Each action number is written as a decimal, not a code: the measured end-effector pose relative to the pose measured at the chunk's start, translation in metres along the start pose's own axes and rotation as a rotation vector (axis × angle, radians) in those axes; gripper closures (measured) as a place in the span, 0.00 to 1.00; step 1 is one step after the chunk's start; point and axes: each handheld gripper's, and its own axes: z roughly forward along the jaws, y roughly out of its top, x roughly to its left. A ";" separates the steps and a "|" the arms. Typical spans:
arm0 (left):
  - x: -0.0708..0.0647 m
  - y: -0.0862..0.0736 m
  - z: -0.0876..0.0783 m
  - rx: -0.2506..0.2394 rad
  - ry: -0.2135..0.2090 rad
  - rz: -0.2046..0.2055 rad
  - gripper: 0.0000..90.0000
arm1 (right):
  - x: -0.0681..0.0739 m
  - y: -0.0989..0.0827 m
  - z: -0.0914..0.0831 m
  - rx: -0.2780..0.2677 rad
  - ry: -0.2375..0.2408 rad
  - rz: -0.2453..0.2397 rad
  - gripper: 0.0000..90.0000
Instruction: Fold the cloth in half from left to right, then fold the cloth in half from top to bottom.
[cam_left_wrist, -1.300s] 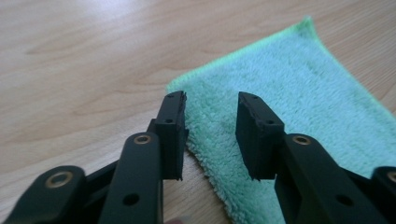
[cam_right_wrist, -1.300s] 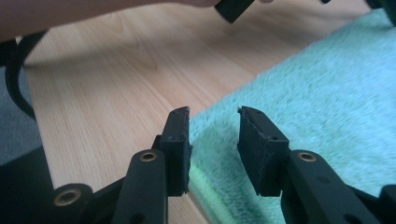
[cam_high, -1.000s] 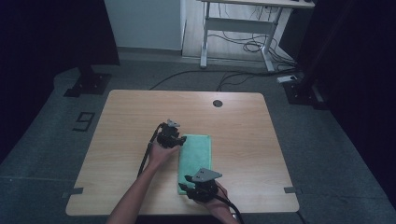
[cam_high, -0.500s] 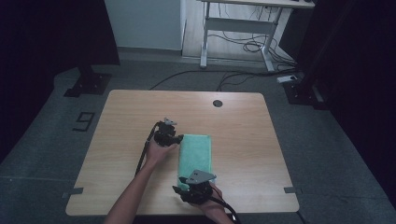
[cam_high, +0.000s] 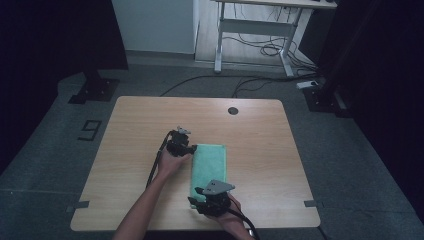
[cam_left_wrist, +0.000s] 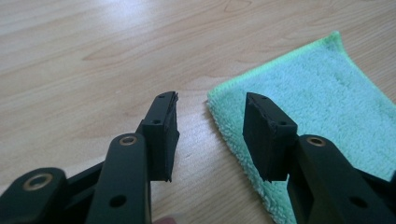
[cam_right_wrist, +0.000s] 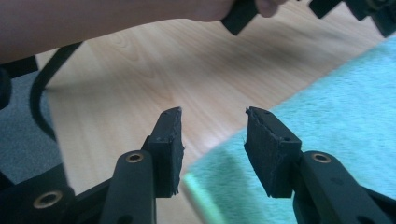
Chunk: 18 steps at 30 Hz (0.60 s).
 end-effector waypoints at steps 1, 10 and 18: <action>0.000 0.001 -0.001 -0.002 -0.001 0.001 0.61 | -0.003 0.001 -0.001 0.000 -0.004 0.004 0.62; -0.001 0.005 0.002 -0.001 -0.010 0.005 0.61 | -0.052 0.019 -0.006 -0.009 -0.068 0.052 0.62; 0.001 0.005 0.003 0.001 -0.015 0.005 0.61 | -0.096 0.029 -0.003 0.004 -0.139 0.095 0.61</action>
